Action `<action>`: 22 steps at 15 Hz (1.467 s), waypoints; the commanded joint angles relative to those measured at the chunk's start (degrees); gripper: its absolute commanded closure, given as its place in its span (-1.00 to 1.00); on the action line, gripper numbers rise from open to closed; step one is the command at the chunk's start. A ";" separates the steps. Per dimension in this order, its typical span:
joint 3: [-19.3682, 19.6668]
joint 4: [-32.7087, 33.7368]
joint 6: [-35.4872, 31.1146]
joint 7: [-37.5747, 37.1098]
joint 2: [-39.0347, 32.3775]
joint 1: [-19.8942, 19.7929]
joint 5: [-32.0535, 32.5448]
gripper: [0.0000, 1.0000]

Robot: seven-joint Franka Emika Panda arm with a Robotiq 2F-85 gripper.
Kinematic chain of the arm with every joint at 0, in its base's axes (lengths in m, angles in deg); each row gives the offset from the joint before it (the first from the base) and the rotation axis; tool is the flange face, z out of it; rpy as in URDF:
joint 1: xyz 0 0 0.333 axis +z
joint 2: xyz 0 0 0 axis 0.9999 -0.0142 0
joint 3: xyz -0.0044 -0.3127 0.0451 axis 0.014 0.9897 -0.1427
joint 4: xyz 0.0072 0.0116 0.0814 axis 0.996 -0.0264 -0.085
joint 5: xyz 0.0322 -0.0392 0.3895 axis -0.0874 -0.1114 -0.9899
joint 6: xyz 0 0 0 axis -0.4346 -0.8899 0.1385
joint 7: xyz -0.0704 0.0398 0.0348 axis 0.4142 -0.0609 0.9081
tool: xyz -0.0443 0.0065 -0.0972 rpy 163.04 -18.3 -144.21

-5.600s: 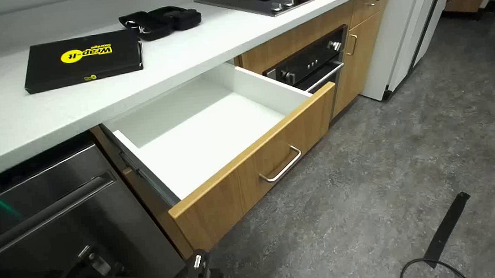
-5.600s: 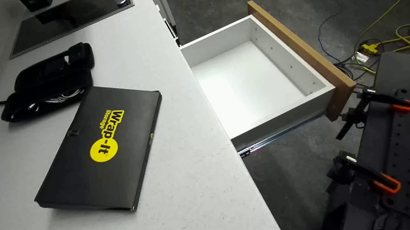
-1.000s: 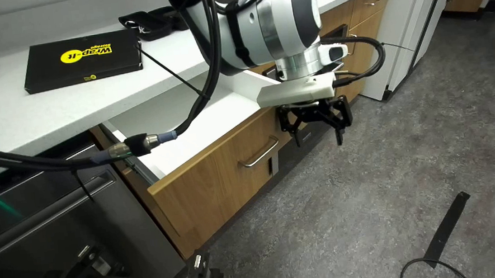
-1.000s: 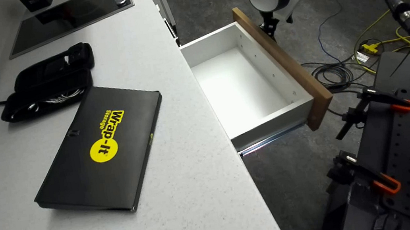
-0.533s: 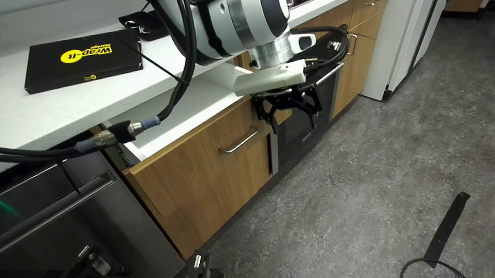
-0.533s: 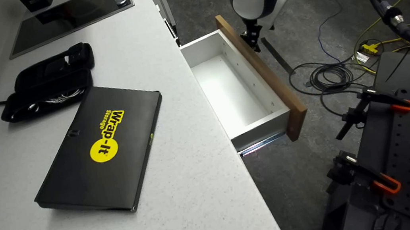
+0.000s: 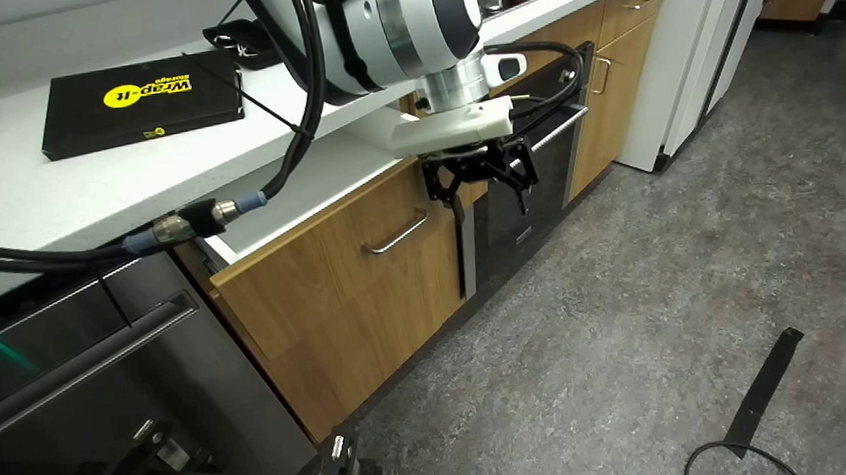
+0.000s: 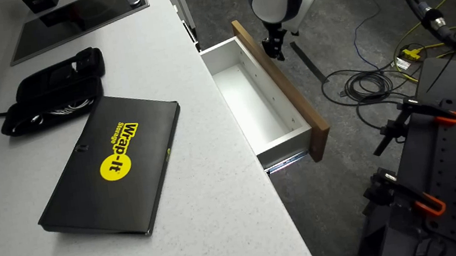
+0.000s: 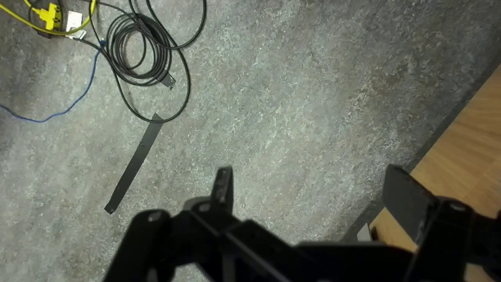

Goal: Close the left kitchen drawer

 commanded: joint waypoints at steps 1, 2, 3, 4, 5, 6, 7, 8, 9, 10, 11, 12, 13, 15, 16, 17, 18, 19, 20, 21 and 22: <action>0.82 0.16 0.04 0.65 -0.17 0.79 -0.91 -1.00; 0.82 0.16 0.03 0.65 -0.17 0.79 -0.91 -1.00; 0.82 0.16 0.03 0.65 -0.17 0.79 -0.91 -1.00; 0.93 0.81 0.07 0.20 -0.84 0.98 -0.87 -1.00; 0.47 1.75 0.25 0.17 -1.75 0.94 -1.39 -1.00; -0.04 2.41 0.60 0.21 -2.33 0.88 -1.97 -1.00; -0.82 2.90 0.25 0.67 -2.90 0.72 -2.56 -1.00; -1.08 3.57 -0.02 0.19 -3.62 0.97 -2.89 -1.00; -1.75 4.24 -0.25 0.31 -4.23 0.96 -3.51 -1.00; -2.35 4.79 -0.30 0.59 -4.72 0.93 -4.11 -1.00; -2.77 5.39 -0.33 0.62 -5.28 1.08 -4.54 -1.00; -3.13 5.84 -0.42 0.74 -5.62 1.29 -4.85 -1.00; -3.82 6.50 -0.12 0.99 -6.07 1.38 -5.45 -1.00; -4.70 7.68 -0.15 1.12 -6.77 2.10 -5.79 -1.00; -5.20 8.26 -0.26 1.19 -6.95 2.41 -5.96 -1.00; -6.08 8.93 -0.05 1.74 -7.17 2.42 -6.52 -1.00; -6.62 9.70 0.33 1.97 -7.52 2.64 -6.88 -1.00; -7.21 10.49 0.39 2.25 -7.96 2.84 -7.24 -1.00; -7.97 11.55 0.66 2.75 -8.63 2.80 -7.83 -1.00; -8.52 12.68 1.00 2.97 -9.31 2.84 -8.52 -1.00; -8.98 14.19 1.26 3.46 -10.35 2.87 -8.96 -1.00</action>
